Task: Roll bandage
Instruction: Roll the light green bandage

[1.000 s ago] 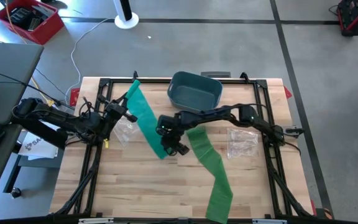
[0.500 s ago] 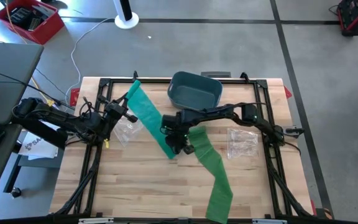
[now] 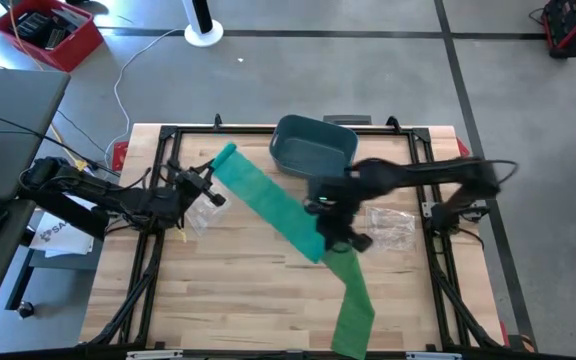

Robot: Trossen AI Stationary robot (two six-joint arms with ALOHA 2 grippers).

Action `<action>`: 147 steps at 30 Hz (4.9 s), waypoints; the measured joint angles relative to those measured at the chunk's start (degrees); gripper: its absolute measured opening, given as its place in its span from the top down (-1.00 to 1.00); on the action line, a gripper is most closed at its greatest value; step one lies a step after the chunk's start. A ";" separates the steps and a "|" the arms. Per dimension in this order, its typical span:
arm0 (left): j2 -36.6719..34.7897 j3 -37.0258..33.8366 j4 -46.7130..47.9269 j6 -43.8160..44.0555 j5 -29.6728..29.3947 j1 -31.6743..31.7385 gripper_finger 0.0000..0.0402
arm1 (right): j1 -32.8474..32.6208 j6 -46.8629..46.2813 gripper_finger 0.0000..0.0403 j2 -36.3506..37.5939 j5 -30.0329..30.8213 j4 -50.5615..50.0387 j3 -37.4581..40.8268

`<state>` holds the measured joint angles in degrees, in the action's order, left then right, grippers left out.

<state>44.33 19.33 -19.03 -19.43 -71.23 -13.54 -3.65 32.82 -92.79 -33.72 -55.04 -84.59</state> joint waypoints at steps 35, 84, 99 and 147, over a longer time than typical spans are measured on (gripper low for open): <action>42.34 15.53 -13.79 19.34 51.71 -3.15 0.99 | 8.18 -7.72 1.00 32.06 59.39 34.53 7.80; 23.23 22.62 -35.49 -28.98 37.49 -20.28 1.00 | 3.95 -26.48 1.00 11.29 32.84 48.89 32.28; 19.18 22.62 -39.30 -50.13 12.93 -20.24 1.00 | -2.62 -28.34 1.00 11.29 21.67 49.67 32.83; -0.93 -12.81 -46.72 -11.43 24.73 0.50 1.00 | -9.48 -33.93 1.00 19.23 7.41 65.99 34.55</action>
<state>43.40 6.52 -65.75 -30.86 -46.49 -13.04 -13.13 -1.11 -73.56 -26.31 10.95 -50.04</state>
